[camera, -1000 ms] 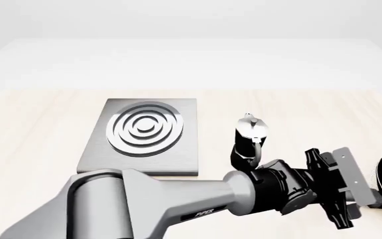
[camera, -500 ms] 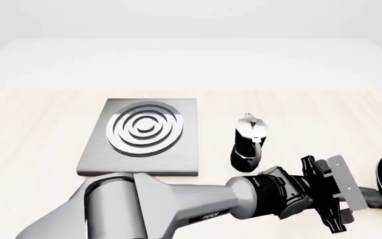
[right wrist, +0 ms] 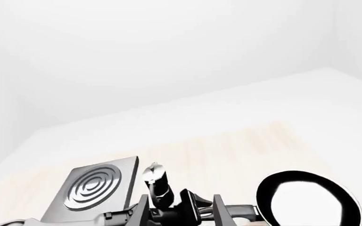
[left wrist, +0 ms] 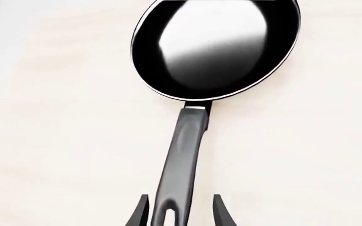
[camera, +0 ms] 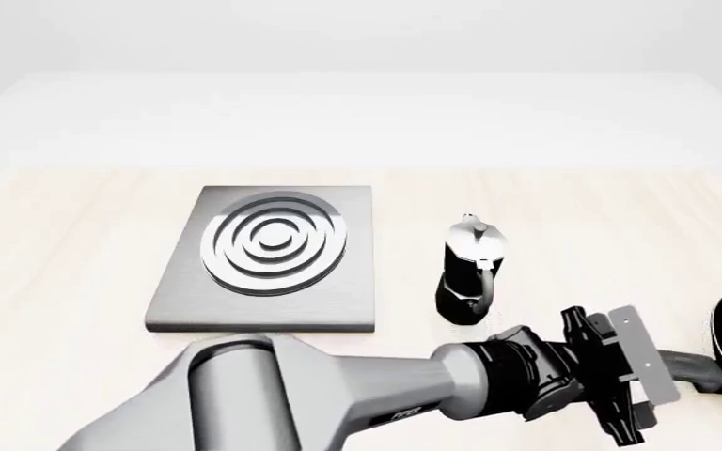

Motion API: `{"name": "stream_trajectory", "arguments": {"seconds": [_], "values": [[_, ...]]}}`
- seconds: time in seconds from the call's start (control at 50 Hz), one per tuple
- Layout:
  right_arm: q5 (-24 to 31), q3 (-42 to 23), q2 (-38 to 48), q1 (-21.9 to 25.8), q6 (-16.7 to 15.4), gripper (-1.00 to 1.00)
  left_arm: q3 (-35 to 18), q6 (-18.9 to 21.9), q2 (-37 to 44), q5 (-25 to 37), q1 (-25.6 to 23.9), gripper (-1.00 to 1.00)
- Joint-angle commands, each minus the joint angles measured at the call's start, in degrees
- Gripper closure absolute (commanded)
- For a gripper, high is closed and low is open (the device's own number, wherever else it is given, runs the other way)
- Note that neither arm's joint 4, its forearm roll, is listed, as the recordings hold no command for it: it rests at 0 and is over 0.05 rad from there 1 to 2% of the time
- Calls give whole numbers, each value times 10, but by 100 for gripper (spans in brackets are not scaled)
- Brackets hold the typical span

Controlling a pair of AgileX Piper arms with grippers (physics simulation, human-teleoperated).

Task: Put the frying pan on the stove.

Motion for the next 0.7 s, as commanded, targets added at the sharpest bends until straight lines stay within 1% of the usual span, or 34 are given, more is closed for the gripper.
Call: {"name": "stream_trajectory", "arguments": {"seconds": [0.02, 0.18, 0.32, 0.34, 0.44, 0.48, 0.54, 0.58, 0.7], "values": [[0, 6, 0, 1, -2, -100, -8, -15, 3, 4, 2, -100], [0, 7, 0, 0, 1, -100, -29, -17, 16, 13, 8, -100], [0, 8, 0, -1, 3, -100, -26, -17, 17, 10, 7, -100], [0, 8, 0, -1, 3, -100, -29, -16, 19, 11, 9, 100], [0, 8, 0, -1, 2, -100, -24, -11, 12, 7, 10, 100], [0, 8, 0, -1, 2, -100, -37, -2, 17, 13, 18, 100], [0, 7, 0, -1, 1, -100, -35, 5, 12, 15, 19, 100], [0, 7, 0, -2, 0, -100, -43, 10, 12, 22, 24, 100], [0, 6, 0, -1, -2, -100, -29, 16, -14, 23, 27, 100]]}}
